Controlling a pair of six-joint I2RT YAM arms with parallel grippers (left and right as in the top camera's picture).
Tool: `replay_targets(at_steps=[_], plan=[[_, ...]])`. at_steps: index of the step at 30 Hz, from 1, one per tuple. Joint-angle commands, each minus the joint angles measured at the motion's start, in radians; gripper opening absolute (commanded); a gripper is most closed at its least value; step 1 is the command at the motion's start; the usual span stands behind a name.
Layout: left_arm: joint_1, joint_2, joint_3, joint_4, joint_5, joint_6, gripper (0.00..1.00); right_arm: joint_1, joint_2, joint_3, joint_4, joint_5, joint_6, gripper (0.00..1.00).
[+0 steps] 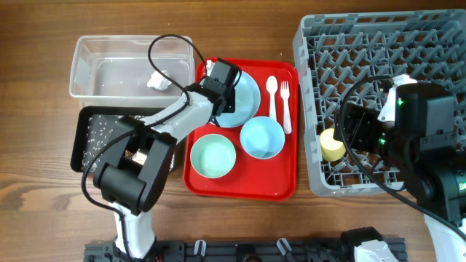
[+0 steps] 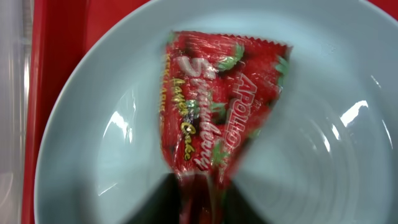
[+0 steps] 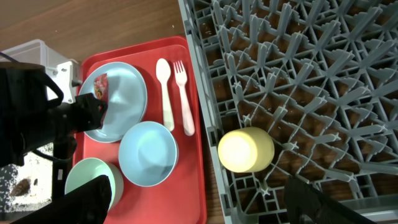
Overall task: Sort waste into correct bins and load items into the dishwasher rack
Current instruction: 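Pick the candy wrapper and tissue off the plate into the clear bin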
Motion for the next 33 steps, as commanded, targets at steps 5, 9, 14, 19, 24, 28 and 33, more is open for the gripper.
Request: replay_targets(at_steps=[5, 9, 14, 19, 24, 28, 33], plan=[[0.031, -0.315, 0.058, -0.133, 0.015, 0.007, 0.04, 0.0, -0.006, 0.007, -0.005, -0.009, 0.015, 0.9], [0.217, -0.33, 0.057, -0.143, -0.101, 0.0, 0.04, 0.0, -0.007, 0.007, -0.005, -0.009, 0.011, 0.9], [0.358, -0.298, 0.07, -0.181, 0.121, 0.029, 0.85, 0.0, -0.007, 0.007, -0.004, -0.009, 0.013, 0.93], [0.292, -0.577, 0.088, -0.35, 0.133, 0.067, 0.99, 0.0, 0.024, 0.007, -0.005, -0.009, 0.014, 1.0], [0.209, -0.856, 0.088, -0.472, 0.134, 0.074, 1.0, 0.0, 0.113, 0.007, -0.004, -0.009, 0.014, 1.0], [0.208, -0.944, 0.088, -0.472, 0.133, 0.074, 1.0, -0.001, 0.209, 0.007, -0.003, -0.008, 0.014, 1.0], [0.203, -0.97, 0.088, -0.564, 0.042, 0.082, 1.0, 0.0, 0.352, 0.007, 0.016, -0.009, 0.014, 1.0]])
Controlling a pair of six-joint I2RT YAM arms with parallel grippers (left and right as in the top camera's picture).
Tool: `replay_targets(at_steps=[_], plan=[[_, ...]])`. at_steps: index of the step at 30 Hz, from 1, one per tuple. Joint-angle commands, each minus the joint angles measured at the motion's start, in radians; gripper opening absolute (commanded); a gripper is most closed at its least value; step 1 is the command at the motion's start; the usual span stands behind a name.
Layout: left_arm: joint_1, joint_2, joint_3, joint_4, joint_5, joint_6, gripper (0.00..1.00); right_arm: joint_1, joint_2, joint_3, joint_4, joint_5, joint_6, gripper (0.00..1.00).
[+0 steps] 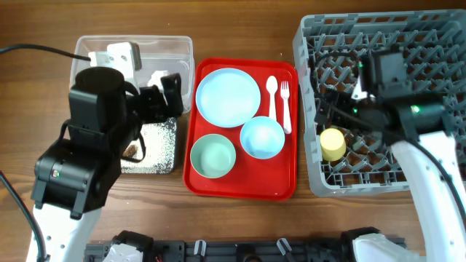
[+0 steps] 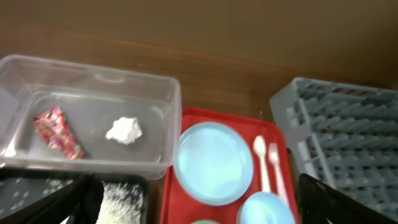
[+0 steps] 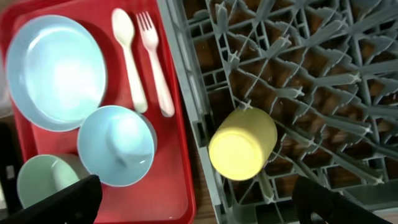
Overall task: Sort waste into correct bins and load items into the dishwasher rack
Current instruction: 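Pick the candy wrapper and tissue off the plate into the clear bin, then grasp the light-blue bowl with the right gripper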
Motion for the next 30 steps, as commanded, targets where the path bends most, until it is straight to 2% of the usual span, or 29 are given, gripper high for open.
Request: replay_targets(at_steps=[1, 5, 11, 15, 17, 22, 24, 30], plan=[[0.003, -0.074, -0.005, -0.085, -0.15, 0.052, 1.0, 0.0, 0.085, 0.007, 0.04, -0.005, 0.004, 1.0], [0.094, -0.338, -0.245, 0.115, -0.163, 0.049, 1.0, 0.0, 0.185, 0.007, 0.174, -0.005, 0.004, 1.0], [0.152, -0.76, -0.785, 0.481, -0.027, 0.048, 1.0, 0.0, 0.247, 0.007, 0.348, -0.005, 0.004, 1.0], [0.152, -0.996, -1.068, 0.582, 0.044, 0.044, 1.0, -0.002, 0.248, 0.007, 0.37, -0.005, 0.004, 1.0], [0.152, -1.059, -1.146, 0.594, 0.043, 0.045, 1.0, -0.002, 0.249, 0.007, 0.37, -0.005, 0.004, 1.0], [0.152, -1.063, -1.289, 0.697, 0.043, 0.045, 1.0, -0.002, 0.249, 0.007, 0.37, -0.005, 0.004, 1.0], [0.152, -1.063, -1.31, 0.747, 0.047, 0.045, 1.0, -0.002, 0.249, 0.007, 0.37, -0.005, 0.004, 1.0], [0.152, -1.063, -1.313, 0.753, 0.047, 0.045, 1.0, -0.002, 0.249, 0.007, 0.37, -0.005, 0.004, 0.99]])
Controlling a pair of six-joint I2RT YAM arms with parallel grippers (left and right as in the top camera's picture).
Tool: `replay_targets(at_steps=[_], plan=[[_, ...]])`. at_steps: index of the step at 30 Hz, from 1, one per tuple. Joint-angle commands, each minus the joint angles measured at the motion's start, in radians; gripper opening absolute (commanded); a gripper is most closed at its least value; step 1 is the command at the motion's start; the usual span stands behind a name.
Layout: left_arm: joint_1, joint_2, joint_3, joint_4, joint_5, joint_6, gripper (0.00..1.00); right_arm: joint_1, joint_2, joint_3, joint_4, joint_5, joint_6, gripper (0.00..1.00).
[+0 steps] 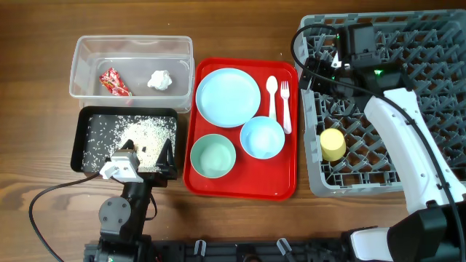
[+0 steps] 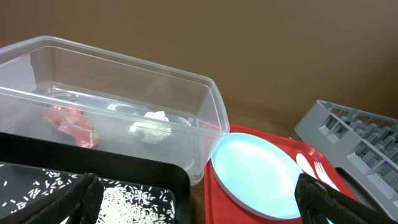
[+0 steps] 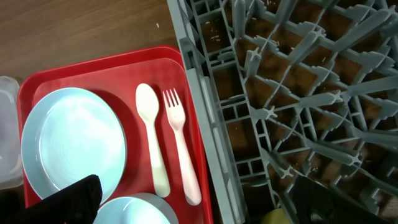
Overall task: Sort waste into correct bins and load items into the dishwasher rack
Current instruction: 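Grasp the light-blue bowl with the right gripper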
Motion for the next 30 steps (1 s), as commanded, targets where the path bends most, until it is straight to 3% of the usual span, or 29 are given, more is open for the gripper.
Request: replay_targets(at_steps=[1, 5, 8, 9, 16, 19, 23, 24, 26, 30], plan=[[0.007, -0.011, -0.012, 0.006, 0.012, 0.006, 1.0, -0.002, 0.013, 0.007, 0.002, -0.002, 0.003, 1.0], [0.007, -0.011, -0.012, 0.006, 0.012, 0.006, 1.0, -0.002, 0.013, 0.007, 0.041, -0.006, 0.069, 1.0], [0.007, -0.011, -0.012, 0.006, 0.012, 0.006, 1.0, 0.005, -0.001, 0.008, 0.023, -0.313, -0.004, 1.0], [0.007, -0.011, -0.012, 0.006, 0.012, 0.006, 1.0, 0.017, -0.007, 0.008, -0.008, -0.332, 0.001, 1.0], [0.007, -0.011, -0.012, 0.006, 0.012, 0.006, 1.0, 0.412, -0.034, 0.007, -0.113, -0.196, -0.099, 1.0], [0.007, -0.011, -0.012, 0.006, 0.012, 0.006, 1.0, 0.411, -0.013, 0.004, -0.109, -0.08, -0.02, 1.0], [0.007, -0.011, -0.012, 0.006, 0.012, 0.006, 1.0, 0.378, 0.018, -0.144, -0.003, -0.048, -0.103, 0.99], [0.007, -0.011, -0.012, 0.006, 0.012, 0.006, 1.0, 0.378, 0.028, -0.189, 0.028, -0.008, -0.101, 0.97], [0.007, -0.011, -0.012, 0.006, 0.012, 0.006, 1.0, 0.377, 0.055, -0.266, 0.095, 0.048, -0.074, 0.84], [0.007, -0.011, -0.012, 0.006, 0.012, 0.006, 1.0, 0.365, 0.112, -0.289, 0.174, 0.097, -0.071, 0.82]])
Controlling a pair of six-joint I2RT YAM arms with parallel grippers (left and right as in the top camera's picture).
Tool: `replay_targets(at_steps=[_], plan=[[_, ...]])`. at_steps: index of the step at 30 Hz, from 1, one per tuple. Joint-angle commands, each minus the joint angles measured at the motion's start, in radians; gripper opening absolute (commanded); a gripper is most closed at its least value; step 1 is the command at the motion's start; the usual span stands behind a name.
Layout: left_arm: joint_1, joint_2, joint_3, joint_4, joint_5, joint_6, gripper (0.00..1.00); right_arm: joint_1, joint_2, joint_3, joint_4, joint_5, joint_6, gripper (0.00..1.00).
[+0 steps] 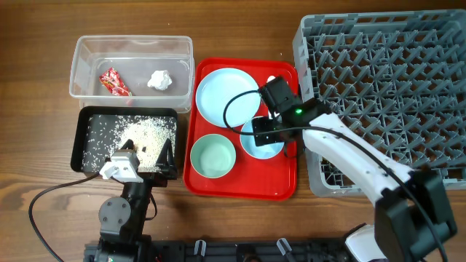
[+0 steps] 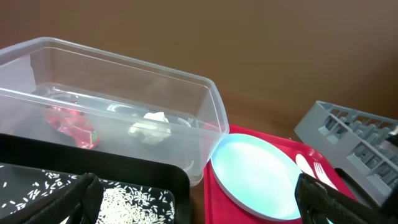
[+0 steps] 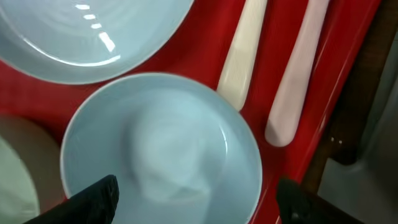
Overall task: Sort waste into correct bins and load items into the dishwasher rack
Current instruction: 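Grasp the light-blue bowl with the right gripper, then place the light-blue bowl into the dish rack with the right gripper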
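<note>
On the red tray (image 1: 240, 185) lie a pale blue plate (image 1: 222, 96), a blue bowl (image 3: 161, 149), a green bowl (image 1: 213, 156), a white spoon (image 3: 245, 56) and a fork (image 3: 298, 74). My right gripper (image 3: 196, 186) hangs open low over the blue bowl, a finger on each side of it. The clear bin (image 1: 131, 47) holds a red wrapper (image 1: 113, 81) and a crumpled white paper (image 1: 158, 79). My left gripper (image 2: 196, 186) is parked open at the table's front, near the black tray of rice (image 1: 124, 138). No yellow cup shows in the rack.
The grey dishwasher rack (image 1: 386, 87) fills the right side, its left wall close beside the tray. My right arm (image 1: 342, 156) crosses the rack's front left corner. Bare wood lies behind the bins and in front of the tray.
My right gripper was over the rack's far left edge and is now low over the blue bowl on the tray. The arm now covers where the yellow cup lay. The left arm is unchanged.
My left gripper first held the red wrapper over the blue plate, with the right gripper above a yellow cup in the rack. Then the wrapper lay in the clear bin. Then the left arm was parked at the front. The right gripper now stands over the blue bowl.
</note>
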Motion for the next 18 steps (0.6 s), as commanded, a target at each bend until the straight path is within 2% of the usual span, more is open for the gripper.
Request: replay_targets(at_steps=[1, 2, 3, 5, 9, 12, 15, 17, 18], plan=[[0.007, -0.011, -0.012, 0.003, 0.012, 0.006, 1.0, -0.023, 0.06, -0.005, 0.035, 0.063, 0.006, 0.8], [0.007, -0.011, -0.012, 0.003, 0.012, 0.006, 1.0, -0.035, 0.087, -0.005, 0.036, 0.05, 0.005, 0.77], [0.007, -0.011, -0.012, 0.003, 0.012, 0.006, 1.0, -0.047, 0.122, -0.005, 0.048, -0.014, -0.013, 0.63], [0.007, -0.011, -0.012, 0.003, 0.012, 0.006, 1.0, -0.046, 0.151, -0.005, 0.054, -0.06, -0.047, 0.29], [0.007, -0.011, -0.012, 0.003, 0.012, 0.006, 1.0, -0.048, 0.109, 0.006, 0.026, -0.022, -0.011, 0.06], [0.007, -0.011, -0.012, 0.003, 0.012, 0.006, 1.0, -0.052, 0.023, 0.007, -0.015, 0.098, 0.032, 0.04], [0.007, -0.011, -0.012, 0.003, 0.012, 0.006, 1.0, -0.052, -0.143, 0.007, -0.025, 0.174, 0.025, 0.04], [0.007, -0.011, -0.012, 0.003, 0.012, 0.006, 1.0, -0.052, -0.274, 0.007, -0.019, 0.29, 0.03, 0.04], [0.007, -0.011, -0.012, 0.003, 0.012, 0.006, 1.0, -0.052, -0.352, 0.007, -0.018, 0.44, 0.063, 0.04]])
